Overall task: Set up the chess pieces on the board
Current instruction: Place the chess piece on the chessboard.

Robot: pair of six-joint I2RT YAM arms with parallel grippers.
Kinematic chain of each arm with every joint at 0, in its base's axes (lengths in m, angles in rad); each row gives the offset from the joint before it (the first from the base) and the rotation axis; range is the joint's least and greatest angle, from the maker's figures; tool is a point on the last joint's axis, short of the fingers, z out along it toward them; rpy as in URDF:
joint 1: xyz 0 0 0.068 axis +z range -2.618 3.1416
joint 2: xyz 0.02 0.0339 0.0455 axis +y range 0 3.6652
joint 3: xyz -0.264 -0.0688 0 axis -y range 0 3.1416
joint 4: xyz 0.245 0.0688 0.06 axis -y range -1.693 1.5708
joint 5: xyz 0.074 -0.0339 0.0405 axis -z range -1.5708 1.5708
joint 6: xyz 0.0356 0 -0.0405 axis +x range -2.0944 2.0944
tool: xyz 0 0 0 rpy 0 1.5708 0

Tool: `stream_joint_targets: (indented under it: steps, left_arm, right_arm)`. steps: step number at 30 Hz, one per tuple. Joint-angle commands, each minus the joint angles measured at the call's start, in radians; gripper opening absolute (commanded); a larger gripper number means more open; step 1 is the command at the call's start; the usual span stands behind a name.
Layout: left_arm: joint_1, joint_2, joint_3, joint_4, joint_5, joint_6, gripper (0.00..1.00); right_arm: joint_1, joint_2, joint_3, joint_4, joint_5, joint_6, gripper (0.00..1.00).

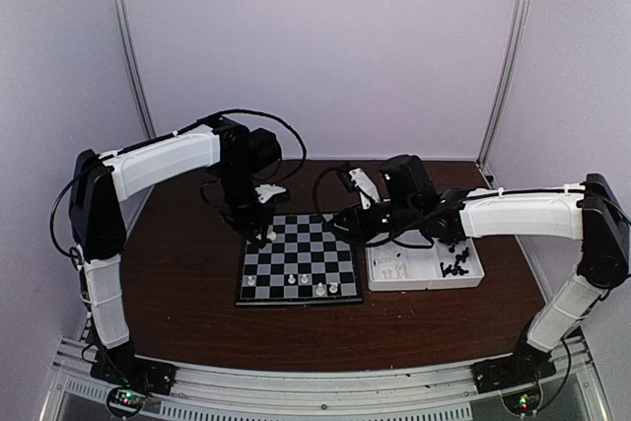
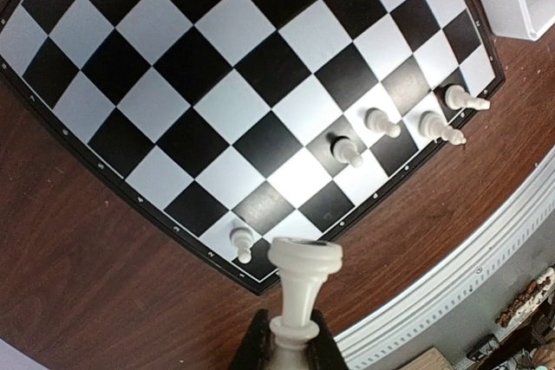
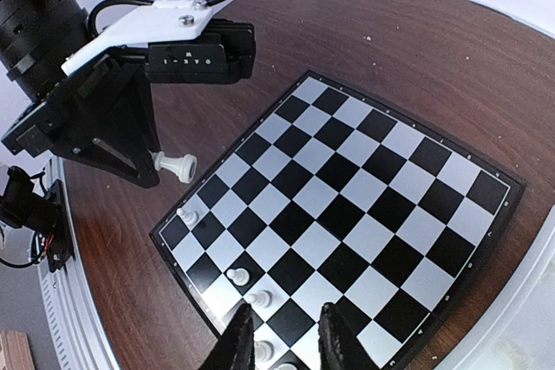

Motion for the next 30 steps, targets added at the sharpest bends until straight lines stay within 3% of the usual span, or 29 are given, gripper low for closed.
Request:
stream_joint_targets:
  steps: [1, 6, 11, 15, 30]
  left_arm:
    - [-0.003, 0.021, 0.061, -0.07, -0.006, 0.023, 0.0]
    - [-0.004, -0.01, 0.061, 0.042, 0.221, 0.047, 0.0]
    - [-0.008, -0.043, 0.034, 0.139, 0.442, 0.069, 0.0]
    - [-0.021, -0.047, 0.034, 0.158, 0.557, 0.091, 0.0]
    - [-0.052, -0.068, 0.043, 0.134, 0.636, 0.141, 0.0]
  right_arm:
    - [0.001, -0.018, -0.039, 0.058, -0.036, 0.016, 0.27]
    - [0.017, 0.001, -0.027, 0.072, -0.118, -0.023, 0.31]
    - [0.024, -0.014, -0.012, 0.113, -0.268, -0.038, 0.53]
    - [0.04, -0.056, -0.016, 0.071, -0.289, -0.151, 0.68]
    - [0.067, -0.064, 0.165, -0.32, -0.206, -0.534, 0.59]
